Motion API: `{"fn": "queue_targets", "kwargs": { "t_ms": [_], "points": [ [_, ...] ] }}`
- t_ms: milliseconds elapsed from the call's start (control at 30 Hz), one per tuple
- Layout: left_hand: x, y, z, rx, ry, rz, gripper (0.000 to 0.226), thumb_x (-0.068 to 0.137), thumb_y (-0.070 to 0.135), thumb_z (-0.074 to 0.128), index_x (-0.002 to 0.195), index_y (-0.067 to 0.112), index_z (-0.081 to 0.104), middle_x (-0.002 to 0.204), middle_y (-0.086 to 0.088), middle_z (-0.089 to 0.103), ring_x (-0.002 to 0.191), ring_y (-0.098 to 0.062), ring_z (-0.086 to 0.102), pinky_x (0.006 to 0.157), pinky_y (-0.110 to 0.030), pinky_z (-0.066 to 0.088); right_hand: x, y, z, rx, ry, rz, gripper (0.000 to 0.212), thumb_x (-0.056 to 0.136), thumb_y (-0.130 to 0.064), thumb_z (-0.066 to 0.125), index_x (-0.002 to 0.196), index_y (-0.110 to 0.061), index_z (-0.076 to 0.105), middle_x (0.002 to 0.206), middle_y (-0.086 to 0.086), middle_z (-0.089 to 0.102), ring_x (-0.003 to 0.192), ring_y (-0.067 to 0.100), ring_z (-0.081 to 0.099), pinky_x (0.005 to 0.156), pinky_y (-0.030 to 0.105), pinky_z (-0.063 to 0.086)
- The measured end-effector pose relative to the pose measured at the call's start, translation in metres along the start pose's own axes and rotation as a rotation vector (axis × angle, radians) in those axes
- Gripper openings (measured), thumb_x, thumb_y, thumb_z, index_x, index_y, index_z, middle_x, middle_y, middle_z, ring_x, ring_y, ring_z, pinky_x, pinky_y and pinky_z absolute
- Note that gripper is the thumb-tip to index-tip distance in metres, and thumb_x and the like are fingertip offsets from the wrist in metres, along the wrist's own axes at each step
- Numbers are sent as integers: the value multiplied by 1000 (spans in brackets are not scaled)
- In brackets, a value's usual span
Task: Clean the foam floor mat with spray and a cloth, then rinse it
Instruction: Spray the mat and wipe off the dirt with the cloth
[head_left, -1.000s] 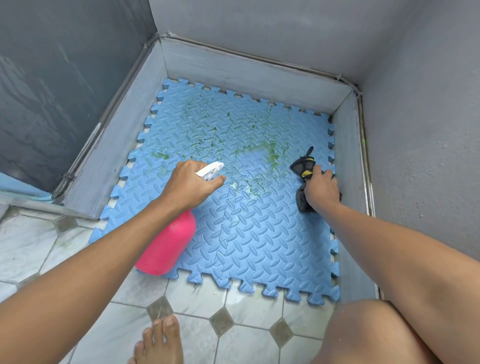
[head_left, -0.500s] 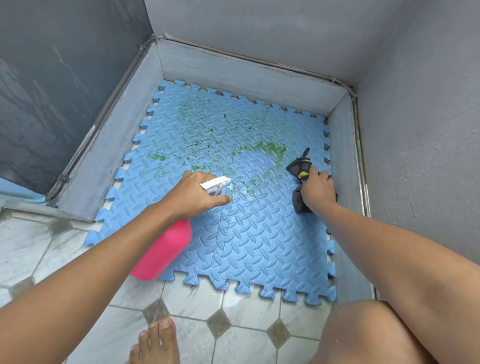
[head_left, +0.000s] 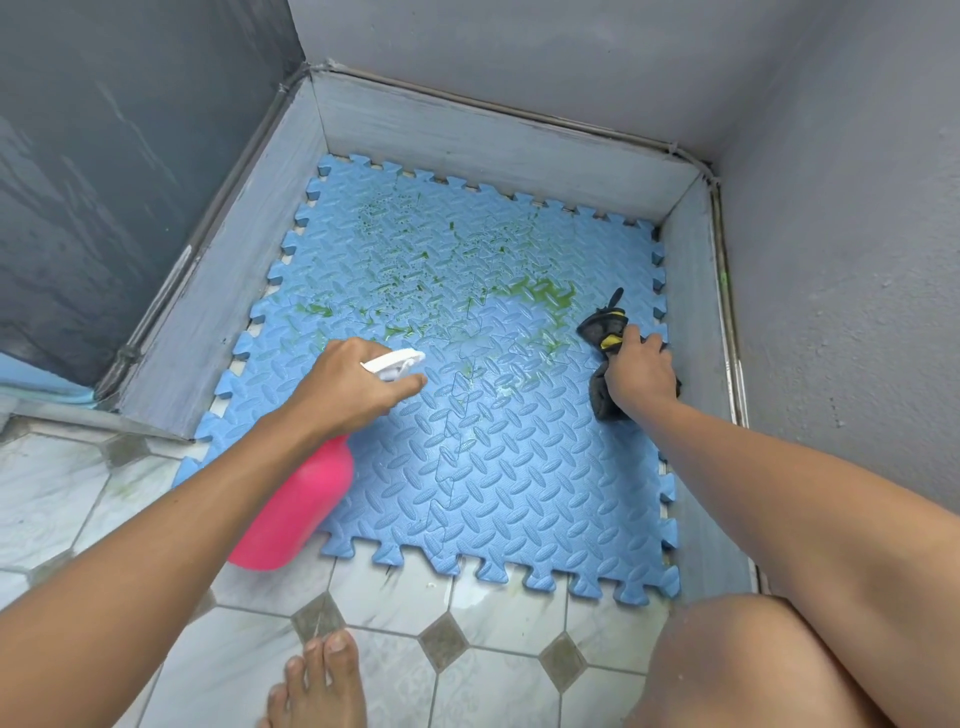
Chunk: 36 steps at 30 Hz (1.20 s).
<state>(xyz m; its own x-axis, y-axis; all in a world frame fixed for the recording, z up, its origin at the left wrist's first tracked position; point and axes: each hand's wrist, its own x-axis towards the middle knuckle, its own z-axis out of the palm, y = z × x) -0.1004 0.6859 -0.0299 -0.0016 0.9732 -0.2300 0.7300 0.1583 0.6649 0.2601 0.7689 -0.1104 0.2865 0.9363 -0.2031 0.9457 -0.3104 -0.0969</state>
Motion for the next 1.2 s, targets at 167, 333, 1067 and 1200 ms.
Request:
{"fn": "queue_targets", "kwargs": {
  "t_ms": [167,333,1067,1200],
  "points": [
    [5,-1,-15,-57,239,-54,62,69,66,62,65,4,56,60,-16,65,66,-34,66,69,-46,55,-8,-15,-2,61,26,12,41,100,-21,48,138,-9,41,136,22,43,127,42,41,98,50,41],
    [9,3,-15,-44,251,-10,53,73,61,63,61,11,50,55,-5,53,61,-29,52,61,-39,41,-52,-90,-5,88,-37,-334,42,101,-37,46,135,-14,50,126,15,49,113,33,50,89,45,47],
    [-2,-25,-24,-39,274,-122,48,88,36,76,60,16,42,56,-1,44,56,-15,44,55,-27,34,-53,-63,14,87,37,-573,40,94,-44,55,128,-24,60,122,9,54,109,32,53,84,43,52],
    [2,-26,-22,-31,230,-126,47,87,42,76,62,15,47,58,-3,49,61,-19,48,63,-35,33,-108,-118,29,79,-147,-1001,50,93,-52,57,137,-29,56,122,5,54,113,28,53,88,41,52]
  ]
}}
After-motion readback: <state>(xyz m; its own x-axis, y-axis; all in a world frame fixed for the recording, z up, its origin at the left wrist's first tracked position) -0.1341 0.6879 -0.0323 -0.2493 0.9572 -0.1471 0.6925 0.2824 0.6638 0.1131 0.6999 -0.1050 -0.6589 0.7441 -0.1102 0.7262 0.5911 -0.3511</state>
